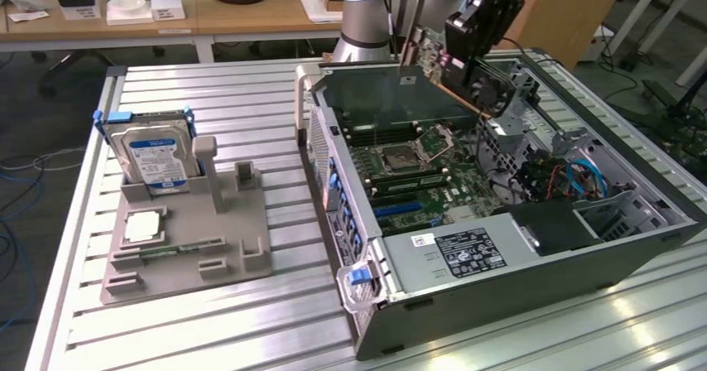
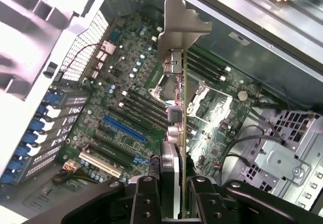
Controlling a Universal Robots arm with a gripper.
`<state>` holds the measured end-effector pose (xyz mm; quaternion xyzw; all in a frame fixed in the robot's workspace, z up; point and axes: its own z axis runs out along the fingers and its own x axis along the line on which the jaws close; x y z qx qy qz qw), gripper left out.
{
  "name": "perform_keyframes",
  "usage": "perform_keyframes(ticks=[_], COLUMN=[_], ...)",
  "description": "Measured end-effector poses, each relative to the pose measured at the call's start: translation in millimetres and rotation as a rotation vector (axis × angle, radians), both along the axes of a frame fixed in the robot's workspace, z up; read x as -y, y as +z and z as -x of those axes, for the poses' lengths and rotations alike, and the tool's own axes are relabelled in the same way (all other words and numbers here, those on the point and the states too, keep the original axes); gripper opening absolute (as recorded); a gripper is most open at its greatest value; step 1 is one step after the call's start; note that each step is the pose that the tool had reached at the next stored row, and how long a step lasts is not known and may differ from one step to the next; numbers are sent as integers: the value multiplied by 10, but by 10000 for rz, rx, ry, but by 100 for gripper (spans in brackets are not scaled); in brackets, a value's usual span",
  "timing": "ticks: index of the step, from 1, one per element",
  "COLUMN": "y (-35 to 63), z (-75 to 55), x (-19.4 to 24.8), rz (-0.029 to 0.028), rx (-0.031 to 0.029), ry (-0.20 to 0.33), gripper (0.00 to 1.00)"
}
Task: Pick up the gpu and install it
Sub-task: 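Insert the gpu into the slot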
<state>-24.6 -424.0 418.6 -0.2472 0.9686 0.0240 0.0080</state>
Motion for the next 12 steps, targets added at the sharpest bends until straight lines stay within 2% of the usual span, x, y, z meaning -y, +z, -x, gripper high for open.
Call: perform_keyframes(ticks=[12], y=[-1], z=[0], x=[0], rz=[-2], rx=[1], ry=[1228], gripper=[28])
